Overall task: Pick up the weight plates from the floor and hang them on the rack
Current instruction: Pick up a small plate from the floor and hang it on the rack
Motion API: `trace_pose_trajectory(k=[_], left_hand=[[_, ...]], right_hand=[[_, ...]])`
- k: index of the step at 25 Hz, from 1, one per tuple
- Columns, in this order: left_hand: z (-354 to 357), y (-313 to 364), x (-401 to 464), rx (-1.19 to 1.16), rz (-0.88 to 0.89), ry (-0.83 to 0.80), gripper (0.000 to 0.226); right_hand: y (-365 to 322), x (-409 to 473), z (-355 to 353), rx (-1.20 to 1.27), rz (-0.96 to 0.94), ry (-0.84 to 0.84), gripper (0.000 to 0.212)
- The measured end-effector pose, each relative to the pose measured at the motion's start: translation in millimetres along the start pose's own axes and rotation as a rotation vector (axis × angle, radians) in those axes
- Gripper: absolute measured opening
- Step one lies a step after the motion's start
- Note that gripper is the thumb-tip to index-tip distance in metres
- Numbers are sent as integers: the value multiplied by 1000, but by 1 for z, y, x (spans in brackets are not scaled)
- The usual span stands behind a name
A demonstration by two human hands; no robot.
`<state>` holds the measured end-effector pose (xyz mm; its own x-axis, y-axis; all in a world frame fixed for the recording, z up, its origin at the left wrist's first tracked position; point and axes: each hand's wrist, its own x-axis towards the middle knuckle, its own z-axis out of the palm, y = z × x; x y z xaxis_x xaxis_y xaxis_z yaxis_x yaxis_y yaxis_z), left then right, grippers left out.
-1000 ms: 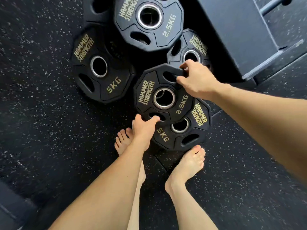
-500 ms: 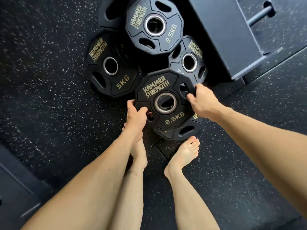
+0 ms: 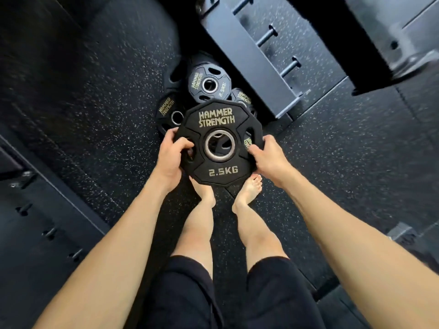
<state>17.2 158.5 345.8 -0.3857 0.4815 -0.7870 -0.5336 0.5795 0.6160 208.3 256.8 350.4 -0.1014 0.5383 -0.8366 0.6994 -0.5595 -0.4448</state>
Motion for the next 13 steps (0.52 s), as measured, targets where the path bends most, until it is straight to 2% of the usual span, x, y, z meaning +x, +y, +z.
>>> trace_pose_trajectory(k=[2,7,8,11,13], left_hand=[[-9,37,-55,-89,50,-48,10],[-21,98,-175,-80,229,-46,27],[-24,106,-196,-93,266,-47,31],[-34,126,-251,-175,367,-28,39],[-38,129,-276,-184,434,4,36]], right_hand=[[-25,-58,-16,71,-50,-44,20],[-75,-186,-48,143,-221,-59,22],[-83,-210,-51,139,-256,-55,30],[-98,-267,-53,65,-362,9,75],[-101,-289,-54,93,-440,15,84]])
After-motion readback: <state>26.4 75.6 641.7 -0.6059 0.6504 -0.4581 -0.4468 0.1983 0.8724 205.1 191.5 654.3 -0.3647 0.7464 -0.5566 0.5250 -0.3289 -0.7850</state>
